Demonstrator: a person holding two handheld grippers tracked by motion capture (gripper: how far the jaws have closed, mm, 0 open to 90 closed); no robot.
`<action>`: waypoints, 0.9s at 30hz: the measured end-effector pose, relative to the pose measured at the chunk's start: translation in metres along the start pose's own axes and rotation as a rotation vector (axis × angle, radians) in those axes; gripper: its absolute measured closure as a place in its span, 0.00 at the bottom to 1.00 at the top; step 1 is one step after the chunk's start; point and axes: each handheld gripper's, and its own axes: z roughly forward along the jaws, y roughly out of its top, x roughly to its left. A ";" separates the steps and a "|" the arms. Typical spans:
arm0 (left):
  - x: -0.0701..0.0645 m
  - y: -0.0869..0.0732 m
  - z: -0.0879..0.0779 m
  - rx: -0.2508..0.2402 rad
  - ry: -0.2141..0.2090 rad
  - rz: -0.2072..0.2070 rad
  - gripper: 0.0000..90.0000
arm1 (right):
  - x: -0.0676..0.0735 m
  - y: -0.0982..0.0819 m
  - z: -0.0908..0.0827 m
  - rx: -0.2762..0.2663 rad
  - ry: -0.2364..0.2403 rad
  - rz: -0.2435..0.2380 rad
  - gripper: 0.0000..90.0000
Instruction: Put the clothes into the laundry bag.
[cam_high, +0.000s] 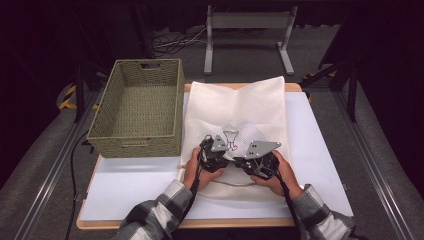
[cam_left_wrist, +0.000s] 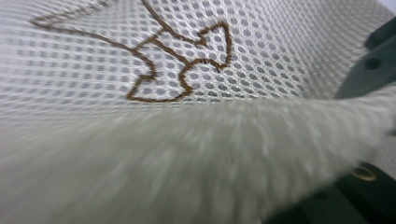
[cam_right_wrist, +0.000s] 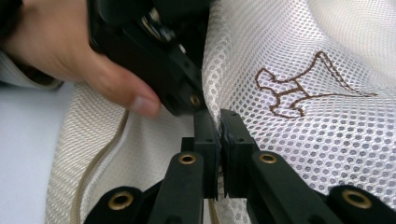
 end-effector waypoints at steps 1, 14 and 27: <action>0.000 0.000 -0.003 -0.003 0.002 0.015 0.89 | 0.000 0.000 0.000 -0.001 0.000 0.001 0.97; -0.010 -0.010 -0.029 -0.069 0.031 0.149 0.83 | -0.002 0.001 -0.006 -0.030 -0.024 -0.001 0.97; -0.005 -0.029 -0.037 0.100 -0.026 0.230 0.66 | -0.002 0.003 -0.010 -0.048 -0.015 0.001 0.97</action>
